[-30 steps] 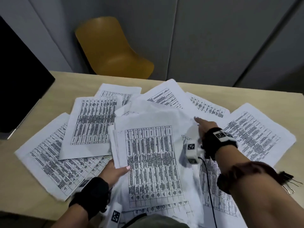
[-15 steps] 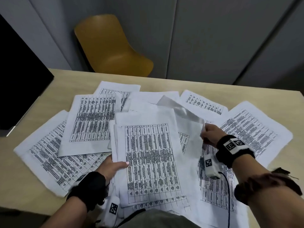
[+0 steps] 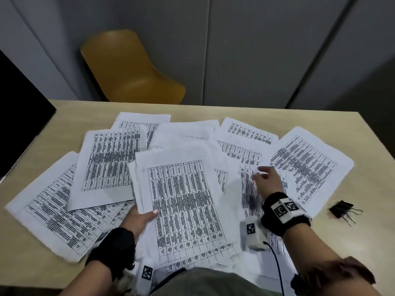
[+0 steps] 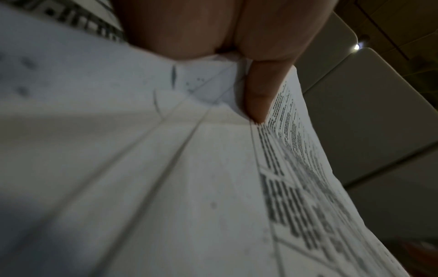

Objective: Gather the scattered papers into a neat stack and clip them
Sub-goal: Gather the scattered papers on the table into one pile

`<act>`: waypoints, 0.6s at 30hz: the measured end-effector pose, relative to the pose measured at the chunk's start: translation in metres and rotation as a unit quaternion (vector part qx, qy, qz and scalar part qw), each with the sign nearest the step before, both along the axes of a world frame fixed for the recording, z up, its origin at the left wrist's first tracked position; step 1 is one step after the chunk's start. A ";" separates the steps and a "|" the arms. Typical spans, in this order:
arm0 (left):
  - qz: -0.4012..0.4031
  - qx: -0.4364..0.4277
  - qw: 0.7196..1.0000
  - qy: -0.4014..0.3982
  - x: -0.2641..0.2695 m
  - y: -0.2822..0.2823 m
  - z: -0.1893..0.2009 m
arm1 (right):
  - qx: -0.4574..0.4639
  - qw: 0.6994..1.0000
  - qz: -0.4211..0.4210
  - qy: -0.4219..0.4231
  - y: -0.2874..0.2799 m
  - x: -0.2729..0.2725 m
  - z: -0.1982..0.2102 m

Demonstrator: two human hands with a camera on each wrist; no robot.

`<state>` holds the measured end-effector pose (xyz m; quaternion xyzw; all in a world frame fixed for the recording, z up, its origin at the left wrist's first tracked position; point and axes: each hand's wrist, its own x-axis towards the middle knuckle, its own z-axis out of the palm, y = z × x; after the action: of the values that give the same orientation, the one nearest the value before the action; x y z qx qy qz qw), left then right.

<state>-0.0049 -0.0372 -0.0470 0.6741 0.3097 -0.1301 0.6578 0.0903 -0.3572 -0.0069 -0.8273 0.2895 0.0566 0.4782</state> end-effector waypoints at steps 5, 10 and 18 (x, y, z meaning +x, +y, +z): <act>0.006 0.011 1.000 0.003 -0.003 0.001 -0.003 | -0.124 0.977 -0.122 0.125 -0.043 -0.029 -0.001; -0.004 -0.002 1.000 0.021 -0.001 0.004 -0.006 | 0.020 0.993 -0.084 0.081 -0.034 -0.045 -0.006; -0.009 0.011 1.000 0.015 0.001 0.005 -0.011 | -0.125 0.986 -0.008 0.105 -0.001 -0.046 -0.009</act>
<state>-0.0039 -0.0325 -0.0577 0.6820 0.3146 -0.1429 0.6445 0.0445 -0.3581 -0.0159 -0.8678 0.3496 0.1027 0.3380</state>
